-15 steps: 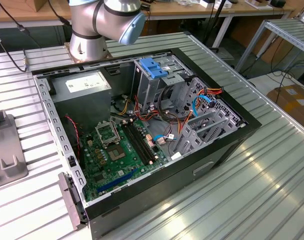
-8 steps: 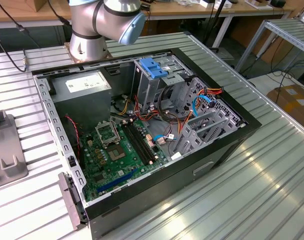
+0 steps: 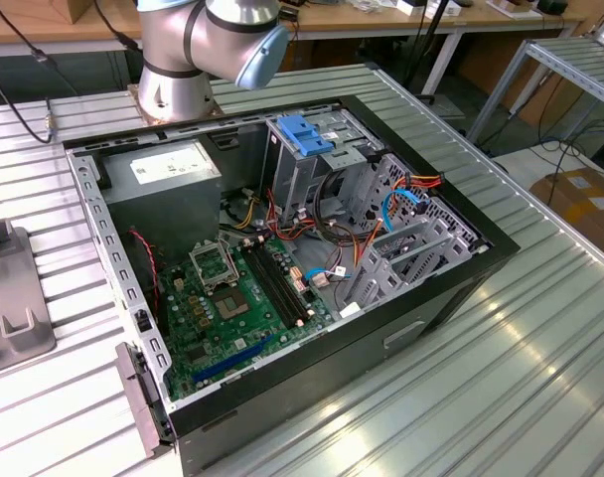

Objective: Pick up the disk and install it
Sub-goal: 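Reach for the disk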

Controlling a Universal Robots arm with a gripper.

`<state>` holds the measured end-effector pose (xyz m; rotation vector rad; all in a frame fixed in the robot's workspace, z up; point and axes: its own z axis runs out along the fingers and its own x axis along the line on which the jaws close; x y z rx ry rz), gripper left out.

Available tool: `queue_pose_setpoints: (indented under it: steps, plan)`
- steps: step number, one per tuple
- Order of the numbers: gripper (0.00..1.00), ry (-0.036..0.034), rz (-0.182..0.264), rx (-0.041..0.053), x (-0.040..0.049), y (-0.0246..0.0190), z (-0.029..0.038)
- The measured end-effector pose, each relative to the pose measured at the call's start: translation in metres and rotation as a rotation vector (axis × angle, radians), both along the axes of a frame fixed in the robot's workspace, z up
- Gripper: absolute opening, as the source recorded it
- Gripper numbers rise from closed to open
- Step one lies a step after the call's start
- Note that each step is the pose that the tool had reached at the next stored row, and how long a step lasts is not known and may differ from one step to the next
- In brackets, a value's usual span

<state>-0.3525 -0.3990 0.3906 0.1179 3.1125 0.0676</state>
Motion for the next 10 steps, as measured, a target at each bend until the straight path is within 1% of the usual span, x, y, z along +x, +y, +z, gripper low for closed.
queue_pose_setpoints:
  steps: [10]
  plan:
    - [0.10,0.0000,0.000,0.0000,-0.0019,0.0000,-0.0002]
